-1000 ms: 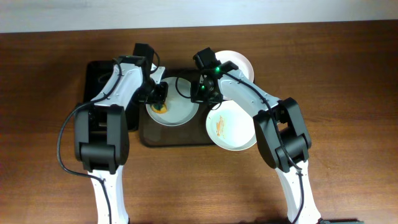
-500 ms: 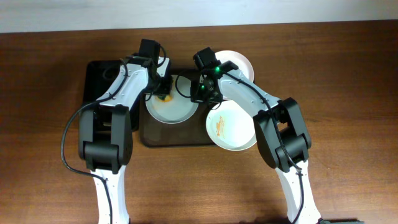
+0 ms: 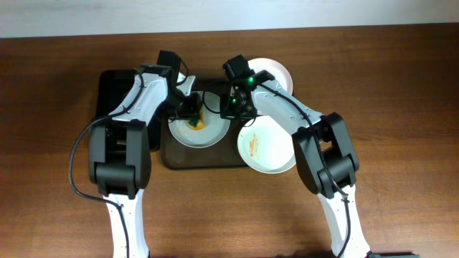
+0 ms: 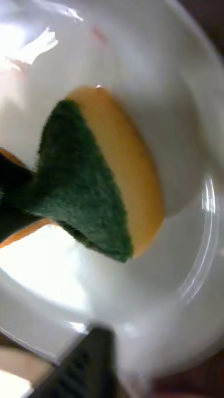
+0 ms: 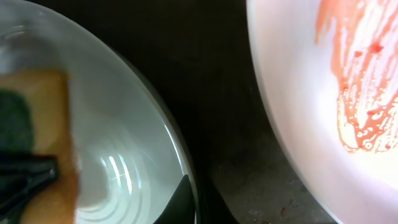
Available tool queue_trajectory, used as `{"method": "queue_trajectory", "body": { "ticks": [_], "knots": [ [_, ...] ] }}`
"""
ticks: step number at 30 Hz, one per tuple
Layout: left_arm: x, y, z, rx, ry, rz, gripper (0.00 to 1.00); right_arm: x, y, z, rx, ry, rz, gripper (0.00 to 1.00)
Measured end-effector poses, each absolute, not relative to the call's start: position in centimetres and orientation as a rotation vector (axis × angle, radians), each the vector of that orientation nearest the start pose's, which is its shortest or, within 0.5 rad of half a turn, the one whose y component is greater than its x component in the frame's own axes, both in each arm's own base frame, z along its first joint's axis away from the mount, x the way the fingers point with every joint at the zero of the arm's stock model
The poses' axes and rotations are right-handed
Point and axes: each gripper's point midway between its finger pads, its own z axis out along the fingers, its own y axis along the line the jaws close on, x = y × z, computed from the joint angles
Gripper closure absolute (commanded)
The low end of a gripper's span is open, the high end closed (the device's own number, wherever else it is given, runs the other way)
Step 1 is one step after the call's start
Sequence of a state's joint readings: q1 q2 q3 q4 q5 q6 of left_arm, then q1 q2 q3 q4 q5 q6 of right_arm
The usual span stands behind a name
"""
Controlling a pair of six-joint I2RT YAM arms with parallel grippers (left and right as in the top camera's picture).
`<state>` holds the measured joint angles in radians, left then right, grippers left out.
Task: Clean dirty plates on tray and stack at the side
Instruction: 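Scrub the blue-grey plate surface with the sponge in the left gripper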
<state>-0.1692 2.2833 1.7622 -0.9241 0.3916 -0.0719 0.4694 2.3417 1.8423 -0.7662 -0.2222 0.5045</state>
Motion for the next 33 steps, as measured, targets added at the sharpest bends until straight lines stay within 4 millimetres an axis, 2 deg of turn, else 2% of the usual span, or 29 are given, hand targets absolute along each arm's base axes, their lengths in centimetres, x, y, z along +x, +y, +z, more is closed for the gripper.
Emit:
{"method": "queue_trajectory", "body": {
  "ticks": [3,5,11,15,19,22,26,28,33],
  "knots": [
    [45.9,-14.9,1.3,0.203,2.936,-0.634,0.99,44.7,26.9,0.8,0.003,2.934,0.500,0.96],
    [46.7,-14.4,1.2,0.188,2.918,-0.580,0.99,44.7,26.9,0.8,0.003,2.934,0.500,0.96],
    [48.1,-10.4,0.8,0.068,2.922,-0.219,0.99,44.8,27.0,0.8,0.003,2.929,0.503,0.96],
    [47.3,-7.7,0.7,-0.013,2.960,0.010,0.99,44.8,27.0,0.8,0.003,2.929,0.503,0.96],
    [44.9,-6.8,0.7,-0.051,3.052,0.079,0.99,44.5,27.5,0.9,-0.017,2.931,0.515,0.96],
    [43.2,-7.1,0.6,-0.048,3.132,0.012,0.99,44.3,27.5,0.8,-0.027,2.938,0.510,0.96],
    [42.3,-8.3,0.7,0.018,3.175,-0.189,0.99,44.3,27.5,0.8,-0.031,2.937,0.510,0.96],
    [41.9,-9.7,0.8,0.071,3.177,-0.343,0.99,44.3,27.3,0.8,-0.028,2.940,0.505,0.96],
    [42.0,-12.7,0.9,0.146,3.127,-0.593,0.99,44.4,27.1,0.8,-0.015,2.940,0.501,0.96]
  ]
}}
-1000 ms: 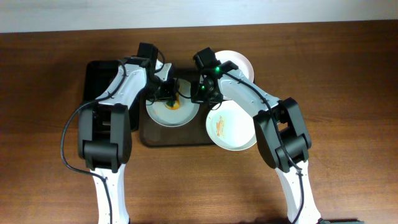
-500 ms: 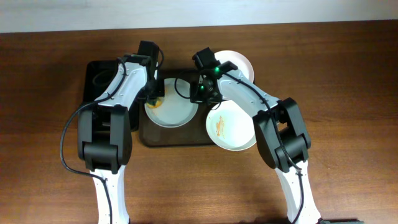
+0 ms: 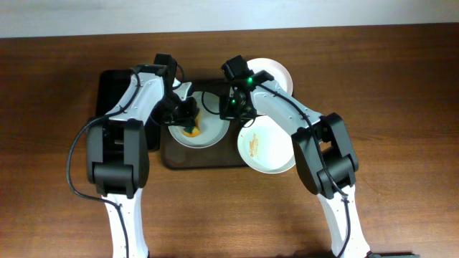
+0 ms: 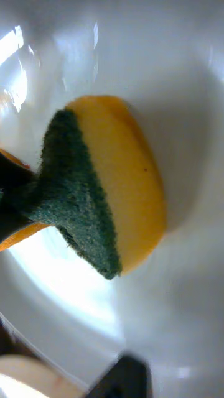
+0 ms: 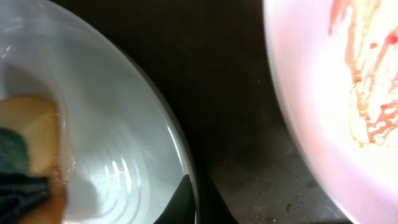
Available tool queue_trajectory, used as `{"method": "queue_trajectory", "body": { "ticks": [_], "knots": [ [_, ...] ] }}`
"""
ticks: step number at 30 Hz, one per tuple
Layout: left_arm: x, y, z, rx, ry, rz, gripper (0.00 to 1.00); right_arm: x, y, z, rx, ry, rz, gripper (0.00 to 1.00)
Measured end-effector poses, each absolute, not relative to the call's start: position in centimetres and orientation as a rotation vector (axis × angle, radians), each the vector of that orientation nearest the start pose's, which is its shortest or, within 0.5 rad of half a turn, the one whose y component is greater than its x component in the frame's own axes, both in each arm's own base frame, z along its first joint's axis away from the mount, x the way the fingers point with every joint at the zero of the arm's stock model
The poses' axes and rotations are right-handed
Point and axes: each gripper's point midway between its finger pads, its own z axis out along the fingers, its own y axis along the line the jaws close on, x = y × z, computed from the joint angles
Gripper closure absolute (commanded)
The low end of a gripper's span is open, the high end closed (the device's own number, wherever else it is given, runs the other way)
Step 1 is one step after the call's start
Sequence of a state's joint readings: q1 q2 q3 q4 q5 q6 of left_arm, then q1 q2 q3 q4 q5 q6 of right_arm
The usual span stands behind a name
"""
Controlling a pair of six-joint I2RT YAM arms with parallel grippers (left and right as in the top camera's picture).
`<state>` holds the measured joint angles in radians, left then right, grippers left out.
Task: Clean dirty plates on tray and stack at the side
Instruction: 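Scrub the blue-grey plate surface with the sponge in the left gripper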
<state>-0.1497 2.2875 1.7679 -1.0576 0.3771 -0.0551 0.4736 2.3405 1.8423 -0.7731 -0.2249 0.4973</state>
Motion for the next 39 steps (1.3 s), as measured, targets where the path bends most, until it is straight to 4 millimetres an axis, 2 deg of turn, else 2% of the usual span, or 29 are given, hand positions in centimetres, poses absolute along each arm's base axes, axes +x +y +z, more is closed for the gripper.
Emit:
{"method": "queue_trajectory", "body": {
  "ticks": [5,8,9,12,15,19,20,22,26,29,32,35,39],
  "knots": [
    [43.5,-14.5,0.7,0.180,3.039,-0.716,0.99,45.0,26.3,0.8,0.013,2.932,0.481,0.96],
    [45.5,-15.2,0.8,0.200,2.946,-0.750,0.99,45.3,26.0,0.8,0.035,2.926,0.478,0.96],
    [46.8,-15.7,0.9,0.210,2.888,-0.759,0.99,45.3,26.0,0.8,0.040,2.927,0.479,0.96],
    [48.8,-15.7,1.0,0.167,2.824,-0.730,0.99,45.3,26.0,0.8,0.046,2.928,0.478,0.96],
    [49.7,-14.5,1.0,0.095,2.836,-0.604,0.99,45.3,26.0,0.8,0.047,2.928,0.479,0.96],
    [49.5,-11.7,0.9,-0.015,2.905,-0.328,0.99,45.3,26.0,0.8,0.047,2.928,0.479,0.96],
    [49.0,-10.6,0.8,-0.058,2.936,-0.218,0.99,45.3,26.0,0.8,0.046,2.928,0.479,0.96],
    [48.0,-9.4,0.7,-0.091,2.978,-0.106,0.99,45.3,26.0,0.8,0.047,2.928,0.481,0.96],
    [45.4,-8.3,0.6,-0.098,3.086,-0.021,0.99,44.7,26.6,0.8,0.023,2.938,0.488,0.96],
    [44.6,-9.1,0.7,0.010,3.123,-0.147,0.99,44.6,26.7,0.8,0.016,2.941,0.487,0.96],
    [44.5,-11.5,0.9,0.163,3.098,-0.429,0.99,44.6,26.7,0.8,0.016,2.941,0.487,0.96],
    [45.4,-14.1,1.0,0.273,3.009,-0.619,0.99,44.6,26.6,0.8,0.019,2.942,0.485,0.96],
    [47.2,-15.6,1.3,0.302,2.902,-0.705,0.99,44.6,26.6,0.8,0.019,2.942,0.486,0.96]
  ]
}}
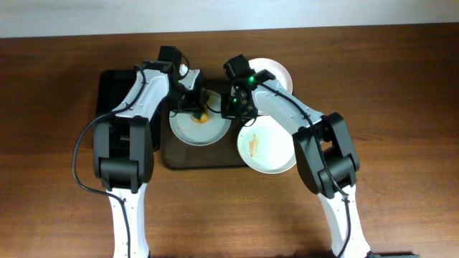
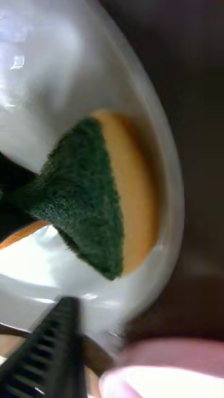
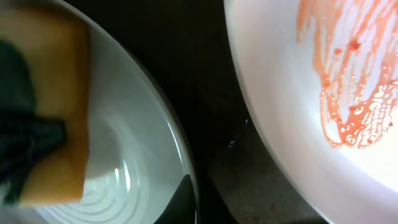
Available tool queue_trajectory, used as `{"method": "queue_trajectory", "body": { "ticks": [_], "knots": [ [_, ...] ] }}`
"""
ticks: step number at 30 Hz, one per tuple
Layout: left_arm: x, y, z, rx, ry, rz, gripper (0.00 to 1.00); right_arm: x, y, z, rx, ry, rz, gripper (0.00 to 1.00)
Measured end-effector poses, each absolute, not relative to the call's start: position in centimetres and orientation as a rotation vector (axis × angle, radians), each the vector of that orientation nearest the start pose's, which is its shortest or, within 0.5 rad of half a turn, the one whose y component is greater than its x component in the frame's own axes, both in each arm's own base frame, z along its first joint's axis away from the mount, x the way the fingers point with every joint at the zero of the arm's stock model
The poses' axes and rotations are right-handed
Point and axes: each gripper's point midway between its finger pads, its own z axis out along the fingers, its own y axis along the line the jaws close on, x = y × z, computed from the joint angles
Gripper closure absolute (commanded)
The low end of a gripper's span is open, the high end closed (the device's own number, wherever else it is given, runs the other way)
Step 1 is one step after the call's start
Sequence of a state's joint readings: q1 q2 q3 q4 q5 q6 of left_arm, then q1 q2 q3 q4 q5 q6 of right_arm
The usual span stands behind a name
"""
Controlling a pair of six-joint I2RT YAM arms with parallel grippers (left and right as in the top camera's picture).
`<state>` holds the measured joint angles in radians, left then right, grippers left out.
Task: Clean dirty plates on tray and stack at the side
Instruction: 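Scrub the blue-grey plate surface with the sponge in the left gripper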
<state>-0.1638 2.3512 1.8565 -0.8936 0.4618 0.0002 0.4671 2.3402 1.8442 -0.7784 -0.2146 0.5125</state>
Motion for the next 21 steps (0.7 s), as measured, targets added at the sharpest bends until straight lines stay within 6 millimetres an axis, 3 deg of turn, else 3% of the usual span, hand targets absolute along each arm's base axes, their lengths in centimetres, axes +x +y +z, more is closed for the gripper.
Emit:
{"method": "queue_trajectory", "body": {
  "ticks": [3,7,10,14,18,21],
  "knots": [
    [48.9,-15.0,1.1,0.205,2.874,-0.608,0.99,44.7,26.7,0.8,0.024,2.938,0.489,0.96],
    [49.6,-12.7,0.8,0.077,2.905,-0.304,0.99,44.8,26.7,0.9,0.024,2.935,0.491,0.96],
    [48.5,-11.1,0.7,0.028,2.960,-0.111,0.99,44.8,26.7,0.9,0.024,2.935,0.491,0.96],
    [44.8,-8.5,0.7,-0.030,3.098,0.119,0.99,44.7,26.7,0.9,0.024,2.937,0.495,0.96],
    [42.5,-9.2,0.6,0.023,3.197,0.081,0.99,44.6,26.7,0.8,0.018,2.944,0.496,0.96],
    [42.2,-11.2,0.6,0.122,3.210,-0.126,0.99,44.6,26.7,0.8,0.016,2.944,0.496,0.96]
  ]
}}
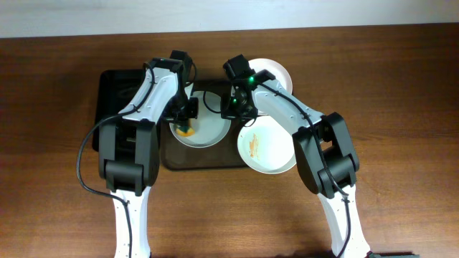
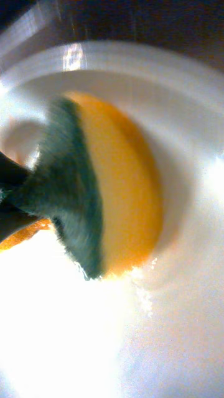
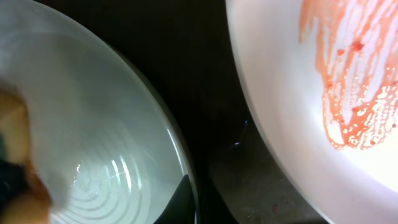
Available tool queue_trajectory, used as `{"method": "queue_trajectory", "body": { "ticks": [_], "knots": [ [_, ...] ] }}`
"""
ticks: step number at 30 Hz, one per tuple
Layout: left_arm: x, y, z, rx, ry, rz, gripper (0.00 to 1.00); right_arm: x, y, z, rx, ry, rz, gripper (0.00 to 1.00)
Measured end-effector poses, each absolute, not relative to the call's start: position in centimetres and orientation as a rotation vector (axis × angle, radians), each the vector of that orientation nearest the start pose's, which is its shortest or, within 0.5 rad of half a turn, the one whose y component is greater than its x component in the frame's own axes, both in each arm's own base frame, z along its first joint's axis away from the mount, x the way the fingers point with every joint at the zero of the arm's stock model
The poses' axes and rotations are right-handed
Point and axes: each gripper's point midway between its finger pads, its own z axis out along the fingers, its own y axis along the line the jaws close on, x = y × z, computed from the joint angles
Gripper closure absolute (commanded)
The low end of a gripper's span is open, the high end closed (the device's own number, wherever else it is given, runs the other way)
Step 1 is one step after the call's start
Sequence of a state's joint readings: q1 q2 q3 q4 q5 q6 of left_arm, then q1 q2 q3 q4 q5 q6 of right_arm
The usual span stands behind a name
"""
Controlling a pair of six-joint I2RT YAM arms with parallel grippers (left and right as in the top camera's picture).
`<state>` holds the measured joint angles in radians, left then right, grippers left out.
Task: Clean dirty plates on tray and stack at the side
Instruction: 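Scrub the blue-grey plate surface with the sponge in the left gripper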
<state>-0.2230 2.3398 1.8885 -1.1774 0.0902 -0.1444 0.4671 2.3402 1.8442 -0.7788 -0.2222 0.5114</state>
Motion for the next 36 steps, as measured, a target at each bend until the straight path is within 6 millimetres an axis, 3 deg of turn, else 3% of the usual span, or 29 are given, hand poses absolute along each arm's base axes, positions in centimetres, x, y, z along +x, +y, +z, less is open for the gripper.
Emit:
{"method": "queue_trajectory", "body": {
  "ticks": [5,10,14,19,23,26,29,31,36],
  "knots": [
    [44.7,-15.1,0.7,0.223,3.069,-0.447,0.99,44.8,26.4,0.8,0.027,2.942,0.485,0.96],
    [46.5,-15.9,0.8,0.230,2.981,-0.557,0.99,45.0,26.1,0.8,0.042,2.941,0.484,0.96],
    [48.0,-14.3,0.6,0.115,2.961,-0.453,0.99,45.0,26.0,0.8,0.043,2.941,0.484,0.96],
    [47.9,-11.6,0.5,-0.001,2.998,-0.236,0.99,45.0,26.0,0.8,0.044,2.941,0.484,0.96],
    [45.5,-9.5,0.5,-0.047,3.100,-0.067,0.99,44.9,26.1,0.8,0.041,2.943,0.489,0.96],
    [43.4,-9.1,0.5,0.011,3.183,-0.042,0.99,44.6,26.3,0.8,0.034,2.951,0.492,0.96],
    [42.7,-10.3,0.5,0.172,3.203,-0.180,0.99,44.6,26.4,0.8,0.033,2.951,0.493,0.96],
    [42.7,-12.3,0.6,0.294,3.166,-0.376,0.99,44.6,26.4,0.8,0.032,2.952,0.496,0.96],
    [46.3,-16.6,0.9,0.430,2.929,-0.628,0.99,44.6,26.4,0.8,0.033,2.950,0.497,0.96]
  ]
}}
